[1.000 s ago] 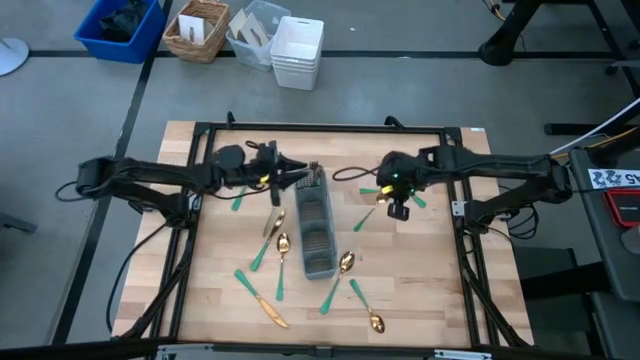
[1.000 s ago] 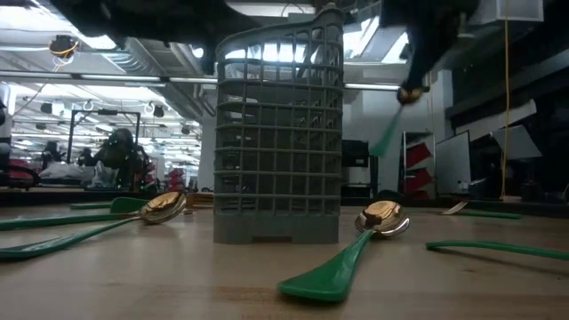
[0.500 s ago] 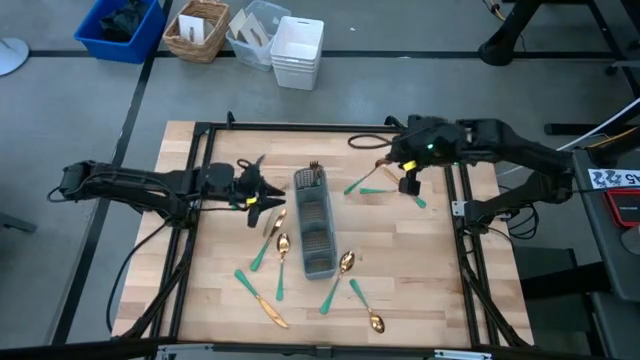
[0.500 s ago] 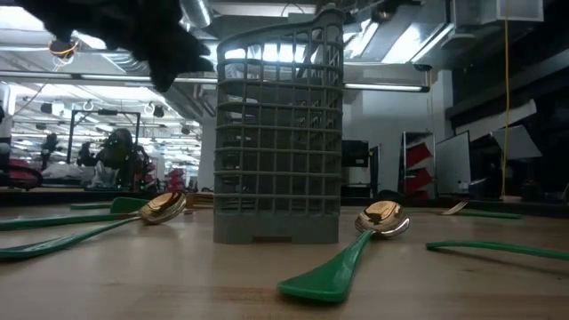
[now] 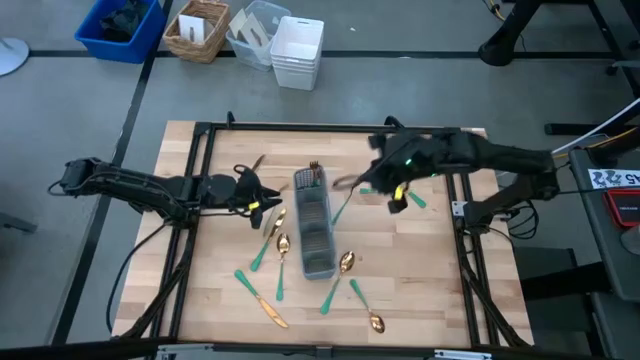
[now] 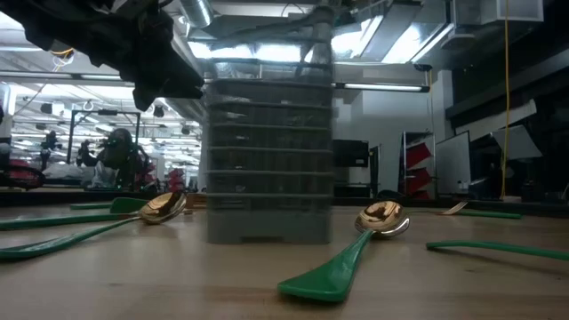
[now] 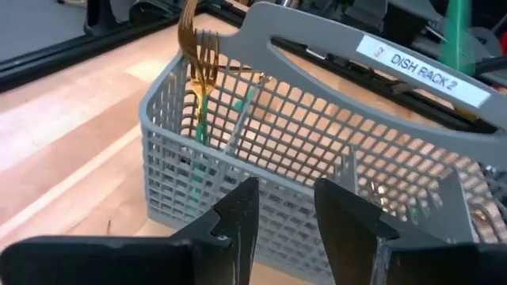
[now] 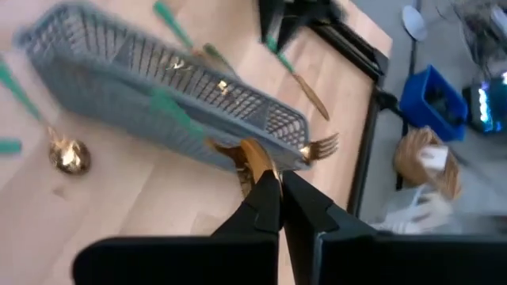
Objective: Sort silverware
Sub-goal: Put the green spoon into the utensil rack
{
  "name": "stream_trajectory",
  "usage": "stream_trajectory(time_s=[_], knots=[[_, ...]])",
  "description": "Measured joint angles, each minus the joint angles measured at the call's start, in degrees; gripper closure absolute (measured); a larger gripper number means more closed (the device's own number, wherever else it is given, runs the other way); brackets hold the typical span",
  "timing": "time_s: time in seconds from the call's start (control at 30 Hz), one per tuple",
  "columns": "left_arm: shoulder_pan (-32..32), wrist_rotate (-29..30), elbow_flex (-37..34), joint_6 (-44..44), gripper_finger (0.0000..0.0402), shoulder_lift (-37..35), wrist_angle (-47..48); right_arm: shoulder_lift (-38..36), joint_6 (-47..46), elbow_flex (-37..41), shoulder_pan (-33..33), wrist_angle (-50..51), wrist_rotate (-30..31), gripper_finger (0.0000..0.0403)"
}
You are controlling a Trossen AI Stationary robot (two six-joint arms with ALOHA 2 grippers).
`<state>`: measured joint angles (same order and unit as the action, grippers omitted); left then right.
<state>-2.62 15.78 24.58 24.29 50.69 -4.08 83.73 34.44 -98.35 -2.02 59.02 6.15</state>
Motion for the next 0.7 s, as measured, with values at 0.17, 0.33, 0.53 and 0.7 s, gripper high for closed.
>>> stream_trajectory(time_s=[0.17,0.33,0.53,0.7], knots=[[-0.4,0.2,0.0,-0.1,0.0284,0.0,-0.1,5.1,6.7,0.1,-4.7,-3.0,5.2,0.0399],[-0.4,1.0,0.0,-0.2,0.0284,0.0,0.0,6.8,10.9,0.1,-7.4,-6.0,16.7,0.0399],[-0.4,1.0,0.0,2.6,0.0284,0.0,0.4,4.9,11.2,0.1,-7.8,-3.9,26.3,0.0399],[-2.7,0.9,0.0,5.4,0.0284,0.0,4.5,2.5,11.0,0.1,-7.8,-3.7,27.3,0.0398]])
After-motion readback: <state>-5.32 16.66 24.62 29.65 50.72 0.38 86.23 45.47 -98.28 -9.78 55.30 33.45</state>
